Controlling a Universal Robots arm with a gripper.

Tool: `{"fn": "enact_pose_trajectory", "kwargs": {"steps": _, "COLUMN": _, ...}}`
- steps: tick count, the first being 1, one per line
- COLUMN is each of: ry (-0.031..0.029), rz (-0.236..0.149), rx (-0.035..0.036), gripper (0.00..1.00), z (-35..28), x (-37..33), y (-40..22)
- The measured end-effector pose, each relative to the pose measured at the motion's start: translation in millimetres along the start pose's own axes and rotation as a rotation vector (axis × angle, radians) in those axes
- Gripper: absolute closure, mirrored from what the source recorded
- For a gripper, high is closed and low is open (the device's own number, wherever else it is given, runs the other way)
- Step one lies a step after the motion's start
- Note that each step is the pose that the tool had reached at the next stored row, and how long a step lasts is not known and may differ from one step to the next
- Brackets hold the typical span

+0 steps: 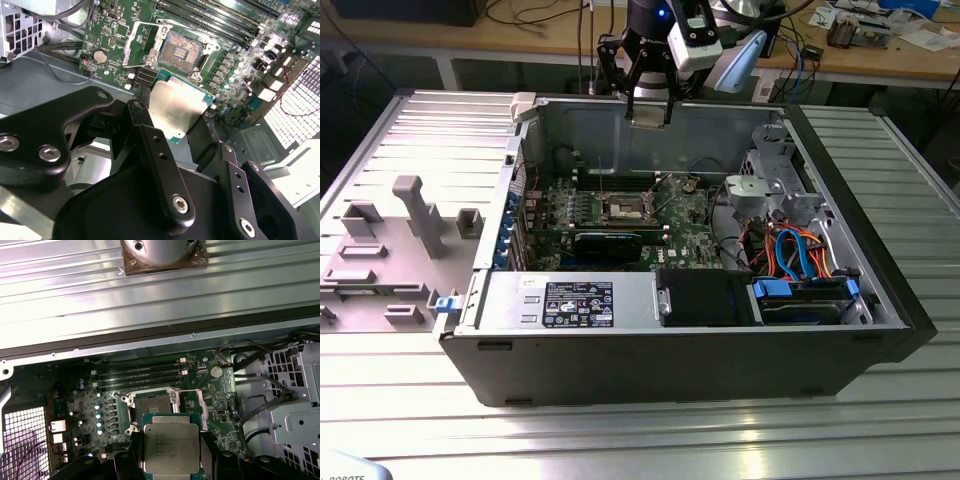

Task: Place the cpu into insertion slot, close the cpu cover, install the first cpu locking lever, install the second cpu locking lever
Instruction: 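Place the cpu into insertion slot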

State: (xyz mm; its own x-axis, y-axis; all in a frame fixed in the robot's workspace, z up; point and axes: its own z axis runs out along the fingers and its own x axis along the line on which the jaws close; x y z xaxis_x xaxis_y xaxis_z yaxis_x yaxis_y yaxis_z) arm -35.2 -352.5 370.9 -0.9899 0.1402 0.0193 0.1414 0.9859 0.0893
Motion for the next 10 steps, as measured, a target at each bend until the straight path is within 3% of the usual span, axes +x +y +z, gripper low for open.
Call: {"fn": "enact_pose_trajectory", "kwargs": {"steps": 10, "ry": -0.0007, "rz": 0.008, "rx": -0.0001, "gripper": 0.46, "z": 0.0, "x": 0.0, "y": 0.0}}
